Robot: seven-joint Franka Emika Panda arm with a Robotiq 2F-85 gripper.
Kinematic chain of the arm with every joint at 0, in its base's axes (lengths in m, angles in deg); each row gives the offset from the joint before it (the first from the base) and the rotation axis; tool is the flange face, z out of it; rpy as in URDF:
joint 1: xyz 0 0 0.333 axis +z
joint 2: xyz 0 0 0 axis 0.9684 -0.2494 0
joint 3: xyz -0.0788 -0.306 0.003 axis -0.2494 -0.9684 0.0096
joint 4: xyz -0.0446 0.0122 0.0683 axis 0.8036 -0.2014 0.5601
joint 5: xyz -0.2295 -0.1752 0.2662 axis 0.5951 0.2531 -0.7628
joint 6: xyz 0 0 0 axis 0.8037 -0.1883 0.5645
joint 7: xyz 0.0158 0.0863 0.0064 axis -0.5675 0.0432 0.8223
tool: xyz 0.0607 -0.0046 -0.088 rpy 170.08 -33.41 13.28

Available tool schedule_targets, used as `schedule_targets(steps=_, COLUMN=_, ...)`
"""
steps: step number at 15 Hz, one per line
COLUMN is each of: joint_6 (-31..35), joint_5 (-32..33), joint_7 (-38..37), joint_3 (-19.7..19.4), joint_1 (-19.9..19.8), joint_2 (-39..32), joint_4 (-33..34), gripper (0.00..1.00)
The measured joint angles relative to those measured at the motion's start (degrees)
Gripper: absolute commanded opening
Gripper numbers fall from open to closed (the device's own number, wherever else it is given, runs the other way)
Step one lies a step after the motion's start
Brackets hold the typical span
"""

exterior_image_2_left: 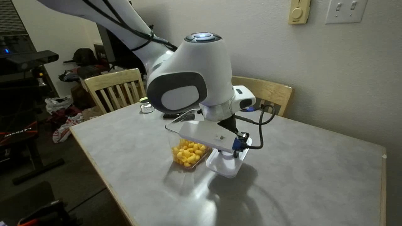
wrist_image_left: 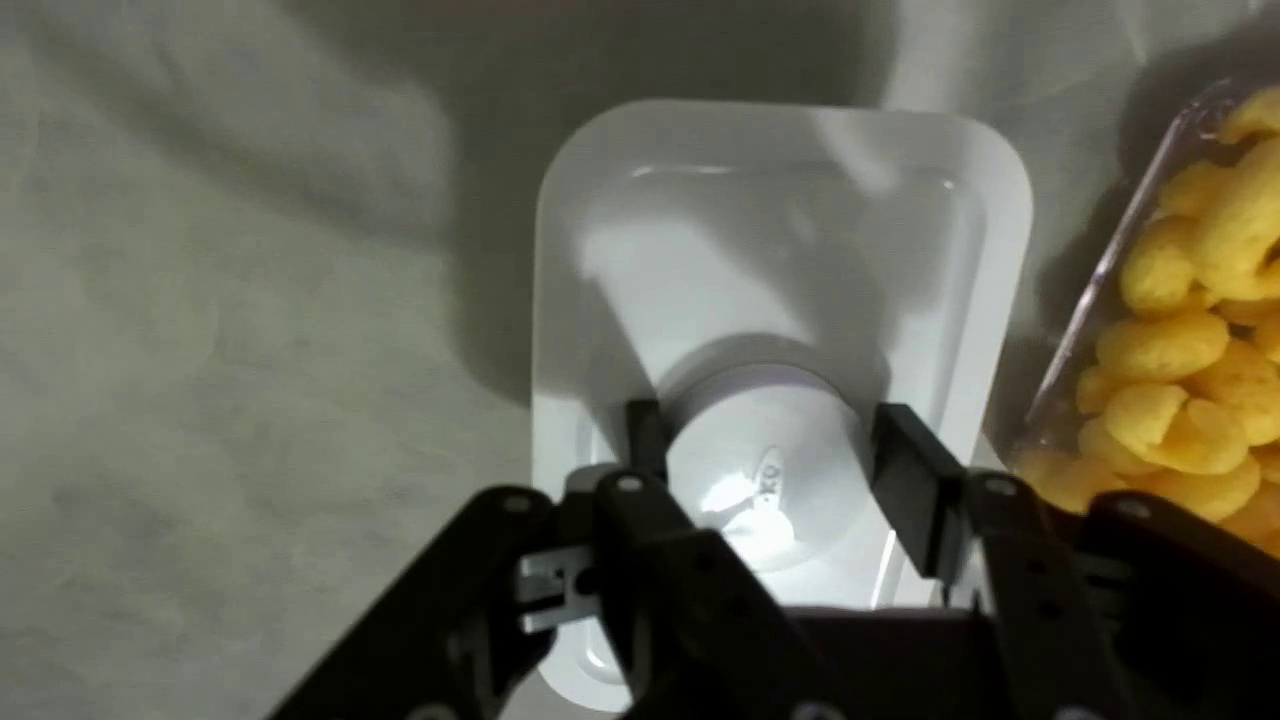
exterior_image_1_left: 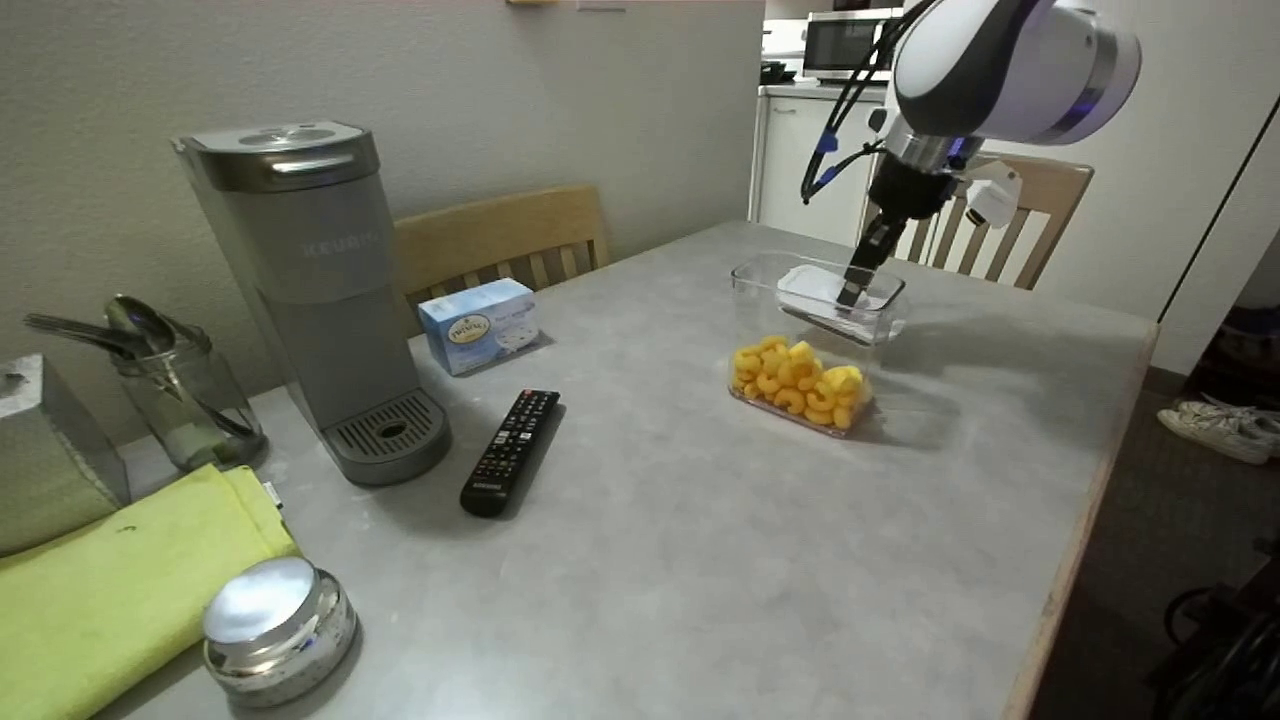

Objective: Pick up the white lid and put it on the table. Pick up the white lid and put it back on the container.

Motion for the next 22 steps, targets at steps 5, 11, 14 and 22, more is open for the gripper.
schedule_targets(steps=5, joint_6=2.7, joint_5=2.4, joint_7=-1.2, joint_3=1.0, joint_1=-2.3, joint_2=-3.5, joint_4=0.1, gripper=0.29)
schedule_targets(steps=11, joint_6=3.5, joint_5=4.9, joint_7=-4.1, joint_3=3.4, joint_1=-4.9, joint_2=-4.5, joint_4=0.3, gripper=0.81)
schedule_targets(steps=14, joint_6=3.5, joint_5=5.0, joint_7=-4.4, joint_3=5.0, joint_1=-6.1, joint_2=-4.5, joint_4=0.3, gripper=0.89)
schedule_targets(steps=22, joint_6=4.3, joint_5=5.0, joint_7=-9.7, joint_3=7.6, joint_1=-6.7, joint_2=1.0, joint_4=-0.6, gripper=1.0)
